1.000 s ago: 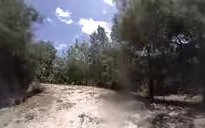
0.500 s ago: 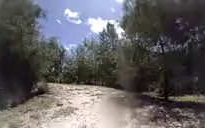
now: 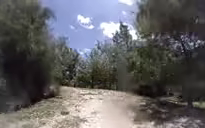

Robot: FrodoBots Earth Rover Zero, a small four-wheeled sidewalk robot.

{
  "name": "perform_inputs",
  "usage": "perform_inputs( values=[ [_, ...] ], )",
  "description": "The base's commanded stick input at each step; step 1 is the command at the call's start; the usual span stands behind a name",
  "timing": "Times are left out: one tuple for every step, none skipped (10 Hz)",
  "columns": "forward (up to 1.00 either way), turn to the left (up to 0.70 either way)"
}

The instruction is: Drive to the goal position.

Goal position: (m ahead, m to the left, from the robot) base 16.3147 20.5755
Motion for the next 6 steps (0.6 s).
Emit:
perform_inputs(
  values=[
    [0.85,0.00],
    [0.85,0.00],
    [0.85,0.00],
    [0.85,0.00],
    [0.85,0.14],
    [0.85,0.34]
  ],
)
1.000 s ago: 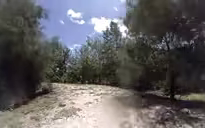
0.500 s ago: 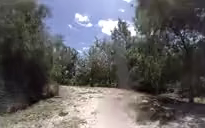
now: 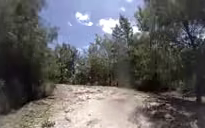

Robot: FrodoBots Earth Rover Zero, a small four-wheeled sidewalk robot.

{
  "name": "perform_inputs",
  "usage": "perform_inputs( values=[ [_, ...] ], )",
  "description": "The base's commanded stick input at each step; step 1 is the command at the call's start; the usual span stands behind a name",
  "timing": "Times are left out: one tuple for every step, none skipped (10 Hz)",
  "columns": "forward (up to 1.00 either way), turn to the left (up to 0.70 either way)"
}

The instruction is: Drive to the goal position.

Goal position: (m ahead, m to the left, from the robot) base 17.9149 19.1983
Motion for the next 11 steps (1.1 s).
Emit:
perform_inputs(
  values=[
    [0.85,0.34],
    [0.85,0.34],
    [0.85,0.26],
    [0.85,0.00],
    [0.85,0.00],
    [0.85,0.00],
    [0.85,0.00],
    [0.85,0.00],
    [0.85,0.00],
    [0.85,0.00],
    [0.85,0.00]
  ],
)
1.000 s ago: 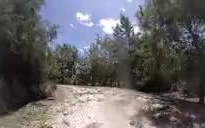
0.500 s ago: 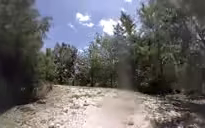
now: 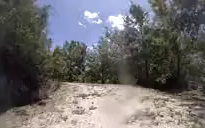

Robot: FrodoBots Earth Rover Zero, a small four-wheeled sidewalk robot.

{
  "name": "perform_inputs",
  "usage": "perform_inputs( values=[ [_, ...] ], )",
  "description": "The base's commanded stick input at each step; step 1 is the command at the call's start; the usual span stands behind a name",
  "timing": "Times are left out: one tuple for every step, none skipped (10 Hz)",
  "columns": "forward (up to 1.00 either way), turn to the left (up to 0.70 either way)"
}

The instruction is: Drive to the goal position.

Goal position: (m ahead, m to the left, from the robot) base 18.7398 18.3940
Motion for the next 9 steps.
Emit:
perform_inputs(
  values=[
    [0.85,0.00],
    [0.85,0.00],
    [0.85,0.00],
    [0.85,0.00],
    [0.85,0.00],
    [0.85,0.00],
    [0.85,0.00],
    [0.85,0.00],
    [0.85,0.00]
  ],
)
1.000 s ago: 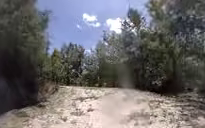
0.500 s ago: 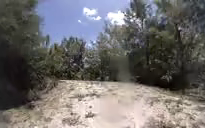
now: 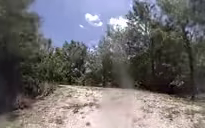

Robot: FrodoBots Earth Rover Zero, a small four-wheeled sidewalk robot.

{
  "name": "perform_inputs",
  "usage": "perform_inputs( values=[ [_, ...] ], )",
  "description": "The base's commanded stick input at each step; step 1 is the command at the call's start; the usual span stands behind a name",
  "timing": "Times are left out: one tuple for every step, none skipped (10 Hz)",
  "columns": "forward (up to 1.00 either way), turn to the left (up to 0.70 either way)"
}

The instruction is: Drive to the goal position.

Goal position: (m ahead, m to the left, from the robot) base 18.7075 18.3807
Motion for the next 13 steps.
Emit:
perform_inputs(
  values=[
    [0.85,0.00],
    [0.85,0.11],
    [0.85,0.34],
    [0.85,0.34],
    [0.85,0.19],
    [0.85,0.07],
    [0.85,0.02],
    [0.85,0.00],
    [0.85,0.00],
    [0.85,0.00],
    [0.85,0.00],
    [0.85,0.00],
    [0.85,0.00]
  ],
)
